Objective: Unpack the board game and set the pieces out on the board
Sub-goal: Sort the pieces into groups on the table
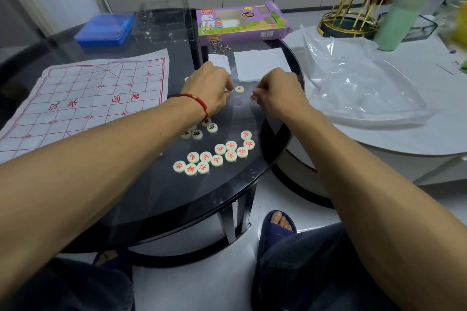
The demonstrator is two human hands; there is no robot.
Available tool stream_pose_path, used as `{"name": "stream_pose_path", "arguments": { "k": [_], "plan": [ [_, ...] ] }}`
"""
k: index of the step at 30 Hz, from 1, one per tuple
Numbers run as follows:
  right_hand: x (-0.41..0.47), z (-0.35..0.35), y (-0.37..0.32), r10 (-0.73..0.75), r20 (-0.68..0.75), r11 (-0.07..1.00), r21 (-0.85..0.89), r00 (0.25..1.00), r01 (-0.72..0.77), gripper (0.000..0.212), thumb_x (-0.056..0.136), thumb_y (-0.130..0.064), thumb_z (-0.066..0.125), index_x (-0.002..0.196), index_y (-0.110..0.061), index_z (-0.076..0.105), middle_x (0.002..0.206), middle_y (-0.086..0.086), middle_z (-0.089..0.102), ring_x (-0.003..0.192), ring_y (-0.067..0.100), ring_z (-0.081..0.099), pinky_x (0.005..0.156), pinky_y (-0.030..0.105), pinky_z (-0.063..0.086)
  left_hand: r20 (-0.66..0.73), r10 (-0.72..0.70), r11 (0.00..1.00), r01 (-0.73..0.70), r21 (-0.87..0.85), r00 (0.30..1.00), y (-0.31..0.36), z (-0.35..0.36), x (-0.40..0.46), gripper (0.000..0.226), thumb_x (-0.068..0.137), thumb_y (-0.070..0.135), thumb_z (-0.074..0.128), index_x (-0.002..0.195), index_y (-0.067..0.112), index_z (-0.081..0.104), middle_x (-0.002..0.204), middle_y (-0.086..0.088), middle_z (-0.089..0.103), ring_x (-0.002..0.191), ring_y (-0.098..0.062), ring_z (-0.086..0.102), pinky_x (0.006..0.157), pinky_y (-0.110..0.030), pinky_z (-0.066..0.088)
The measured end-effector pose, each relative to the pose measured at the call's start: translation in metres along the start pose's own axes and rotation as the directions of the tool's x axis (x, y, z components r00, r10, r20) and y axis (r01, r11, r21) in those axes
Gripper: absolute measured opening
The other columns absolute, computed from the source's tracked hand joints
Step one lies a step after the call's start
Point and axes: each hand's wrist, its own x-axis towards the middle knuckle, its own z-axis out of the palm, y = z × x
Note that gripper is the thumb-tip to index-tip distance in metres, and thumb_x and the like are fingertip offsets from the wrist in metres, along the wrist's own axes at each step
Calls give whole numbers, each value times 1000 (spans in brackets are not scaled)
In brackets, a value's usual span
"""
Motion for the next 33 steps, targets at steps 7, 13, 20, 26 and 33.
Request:
{"name": "stream_pose_path", "arguments": {
  "k": [7,13,20,26,33],
  "plan": [
    [-15,-22,1,78,220,961,242,972,-131,26,100,-19,63,94,3,75,87,16,76,76,26,74,69,26,61,-17,23,998,-24,-59,1000,1,-6,-5,17,90,20,73,105,13,79,105,-9,74,101,-26,65,73,-29,43],
    [-20,-31,-7,-21,349,1000,24,937,13,15,96,-19,69,91,-6,77,74,7,75,60,14,71,52,18,54,21,112,992,-111,-56,993,-5,-7,-8,14,89,21,75,101,15,79,97,-6,75,94,-23,67,78,-34,54],
    [-33,-37,-5,-100,342,971,-172,934,167,14,83,-10,71,71,-10,77,58,4,71,50,18,70,56,29,62,45,124,983,-117,-142,991,-9,-13,-12,19,95,10,65,110,12,77,109,-6,75,104,-22,66,90,-27,49],
    [-33,-34,-8,-136,355,953,-209,925,220,11,81,-11,72,72,-12,77,62,8,72,53,20,71,62,36,64,120,100,972,-71,-223,988,-15,-19,-13,18,96,11,64,108,14,77,109,-3,73,94,-9,59,83,-21,43],
    [-26,-23,-10,-194,234,941,-230,953,248,13,87,-22,67,91,-17,78,87,10,73,78,28,67,72,38,60,198,307,952,-302,-58,931,-29,-22,-20,20,99,6,55,104,12,74,102,-3,71,100,-20,58,78,-25,38]
  ]
}}
